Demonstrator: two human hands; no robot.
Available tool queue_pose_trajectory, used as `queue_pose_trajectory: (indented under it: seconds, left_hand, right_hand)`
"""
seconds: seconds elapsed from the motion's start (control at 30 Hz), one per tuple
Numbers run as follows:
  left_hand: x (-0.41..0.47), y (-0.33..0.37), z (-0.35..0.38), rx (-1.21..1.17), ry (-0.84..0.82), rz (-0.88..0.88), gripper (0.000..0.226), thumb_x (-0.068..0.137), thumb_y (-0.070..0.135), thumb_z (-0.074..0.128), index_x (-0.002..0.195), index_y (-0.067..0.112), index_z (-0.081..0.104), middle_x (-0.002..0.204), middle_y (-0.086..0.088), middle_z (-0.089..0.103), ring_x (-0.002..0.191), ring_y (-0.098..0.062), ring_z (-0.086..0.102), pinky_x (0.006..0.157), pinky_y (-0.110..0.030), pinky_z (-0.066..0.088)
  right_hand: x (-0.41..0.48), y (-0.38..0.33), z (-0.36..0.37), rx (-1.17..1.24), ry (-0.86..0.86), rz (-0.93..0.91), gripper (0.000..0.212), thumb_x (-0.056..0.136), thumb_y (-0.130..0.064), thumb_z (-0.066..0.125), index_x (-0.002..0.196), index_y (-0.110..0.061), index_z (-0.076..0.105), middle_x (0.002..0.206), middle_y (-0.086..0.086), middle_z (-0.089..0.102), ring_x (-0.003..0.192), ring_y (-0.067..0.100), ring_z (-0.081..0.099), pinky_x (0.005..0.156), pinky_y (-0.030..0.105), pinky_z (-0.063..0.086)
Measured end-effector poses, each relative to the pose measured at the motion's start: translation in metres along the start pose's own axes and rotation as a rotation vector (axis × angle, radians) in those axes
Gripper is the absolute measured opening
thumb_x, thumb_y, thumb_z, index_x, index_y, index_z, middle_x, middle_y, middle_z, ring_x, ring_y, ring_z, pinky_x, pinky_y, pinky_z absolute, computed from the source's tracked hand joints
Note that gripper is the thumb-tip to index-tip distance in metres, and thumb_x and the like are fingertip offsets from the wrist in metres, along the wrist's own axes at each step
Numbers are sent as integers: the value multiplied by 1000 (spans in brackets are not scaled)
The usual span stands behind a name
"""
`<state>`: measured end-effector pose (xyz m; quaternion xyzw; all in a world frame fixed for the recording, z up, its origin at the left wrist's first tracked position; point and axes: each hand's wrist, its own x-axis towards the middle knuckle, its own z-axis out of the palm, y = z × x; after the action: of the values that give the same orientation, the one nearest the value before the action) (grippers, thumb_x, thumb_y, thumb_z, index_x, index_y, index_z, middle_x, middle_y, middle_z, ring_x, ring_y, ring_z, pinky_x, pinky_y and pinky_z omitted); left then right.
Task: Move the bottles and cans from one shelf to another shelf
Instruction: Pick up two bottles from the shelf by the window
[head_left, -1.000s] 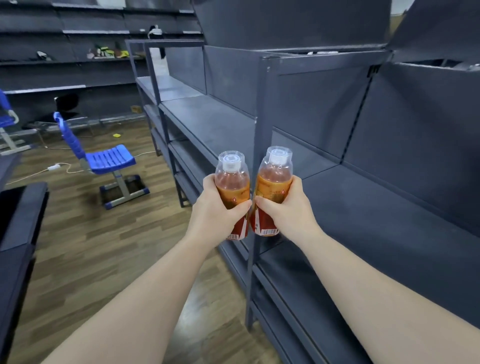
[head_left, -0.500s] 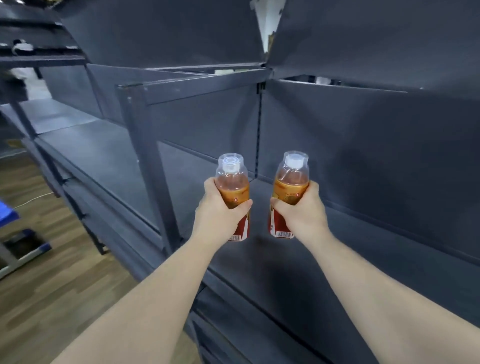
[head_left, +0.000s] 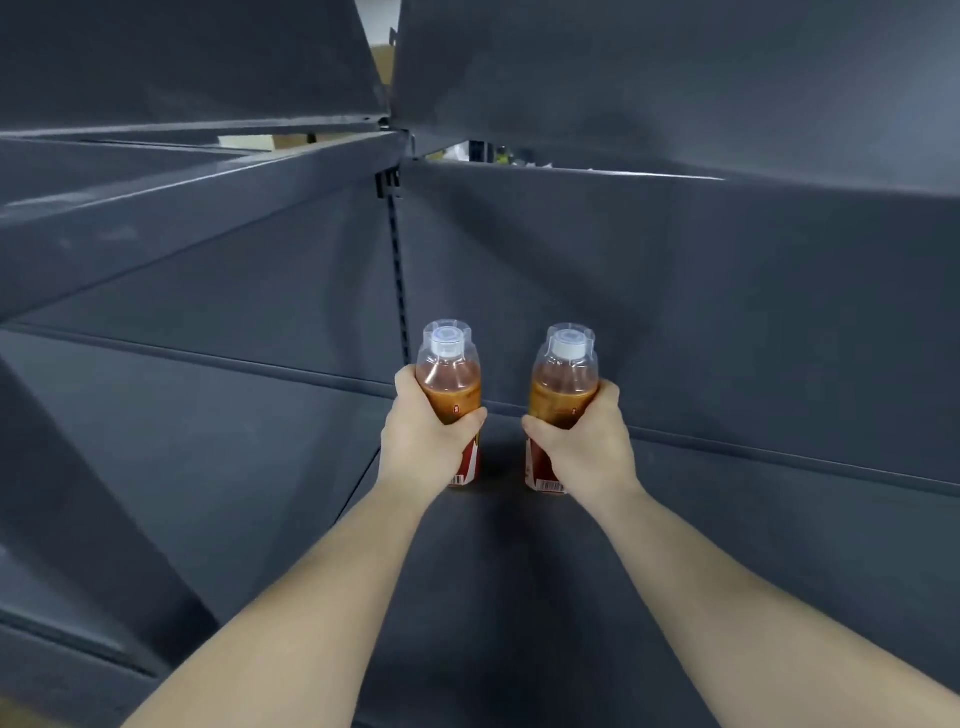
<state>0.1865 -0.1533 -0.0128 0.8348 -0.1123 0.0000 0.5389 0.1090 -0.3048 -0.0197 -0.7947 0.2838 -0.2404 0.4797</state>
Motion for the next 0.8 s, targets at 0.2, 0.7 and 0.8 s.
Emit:
queue_pose_trajectory:
  seconds: [0.2, 0.7, 0.8]
  left_hand:
    - [27, -5, 12, -38, -34, 22, 73, 80, 31, 82, 137, 25, 37, 125, 5, 57, 113, -17, 58, 96, -39, 53]
    - [54, -16, 19, -76, -44, 100, 75, 80, 32, 82, 140, 28, 37, 130, 7, 54, 117, -13, 55, 95, -34, 50]
    - [57, -18, 21, -63, -44, 115, 76, 79, 33, 82, 140, 28, 37, 131, 7, 54, 119, -14, 55, 100, -39, 51]
  right_hand:
    - [12, 0, 13, -3, 74, 37, 70, 78, -36, 82, 130, -25, 36, 121, -6, 53, 105, 15, 58, 78, 28, 48]
    - [31, -2, 41, 27, 103, 4, 78, 79, -34, 83, 139, -25, 33, 129, -5, 50, 108, 11, 53, 86, 27, 50]
    - [31, 1, 42, 46, 96, -2, 82, 79, -33, 83, 142, -26, 31, 130, -8, 48, 112, 10, 52, 88, 27, 49]
